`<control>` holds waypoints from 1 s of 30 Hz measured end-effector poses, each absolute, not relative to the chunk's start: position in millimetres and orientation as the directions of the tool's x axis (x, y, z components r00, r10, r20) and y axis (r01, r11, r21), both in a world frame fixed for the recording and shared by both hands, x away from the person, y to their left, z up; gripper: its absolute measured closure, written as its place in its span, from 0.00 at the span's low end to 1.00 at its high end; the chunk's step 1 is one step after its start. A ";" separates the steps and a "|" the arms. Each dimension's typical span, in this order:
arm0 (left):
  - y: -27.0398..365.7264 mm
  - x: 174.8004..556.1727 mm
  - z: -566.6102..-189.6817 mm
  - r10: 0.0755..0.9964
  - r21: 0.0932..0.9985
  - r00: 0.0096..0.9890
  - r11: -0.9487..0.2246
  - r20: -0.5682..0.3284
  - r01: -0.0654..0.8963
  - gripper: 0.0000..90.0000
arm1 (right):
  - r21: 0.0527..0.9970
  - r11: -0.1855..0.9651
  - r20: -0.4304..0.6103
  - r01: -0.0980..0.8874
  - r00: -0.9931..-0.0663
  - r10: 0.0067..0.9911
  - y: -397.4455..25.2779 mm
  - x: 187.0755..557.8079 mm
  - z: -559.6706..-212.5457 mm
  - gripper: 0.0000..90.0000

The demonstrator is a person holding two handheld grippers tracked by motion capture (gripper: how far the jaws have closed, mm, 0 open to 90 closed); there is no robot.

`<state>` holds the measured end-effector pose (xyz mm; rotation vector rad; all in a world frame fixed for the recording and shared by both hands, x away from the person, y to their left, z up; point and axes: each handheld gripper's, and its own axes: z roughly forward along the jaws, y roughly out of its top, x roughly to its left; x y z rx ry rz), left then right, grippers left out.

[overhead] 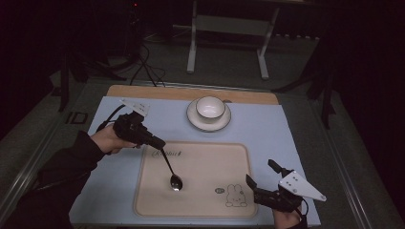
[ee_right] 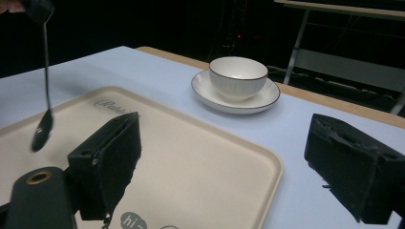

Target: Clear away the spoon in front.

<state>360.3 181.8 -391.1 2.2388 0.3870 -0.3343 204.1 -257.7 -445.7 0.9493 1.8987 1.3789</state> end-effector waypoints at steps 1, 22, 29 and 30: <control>179.8 360.6 -392.8 0.164 0.680 0.915 -0.624 -0.368 0.385 0.99 | 0.958 0.204 -0.057 0.201 -0.564 0.824 -257.8 204.1 -445.8 0.13; 153.6 374.5 -425.7 0.118 0.588 0.888 -0.710 -0.444 0.388 0.99 | 0.956 0.198 -0.043 0.215 -0.567 0.823 -258.9 206.0 -447.2 0.13; 151.0 379.3 -430.8 0.110 0.618 0.899 -0.691 -0.423 0.375 0.97 | 0.956 0.198 -0.042 0.216 -0.568 0.822 -259.1 206.4 -447.4 0.13; 150.4 379.6 -432.2 0.117 0.628 0.905 -0.683 -0.409 0.372 0.96 | 0.956 0.198 -0.041 0.217 -0.568 0.822 -259.2 206.4 -447.4 0.13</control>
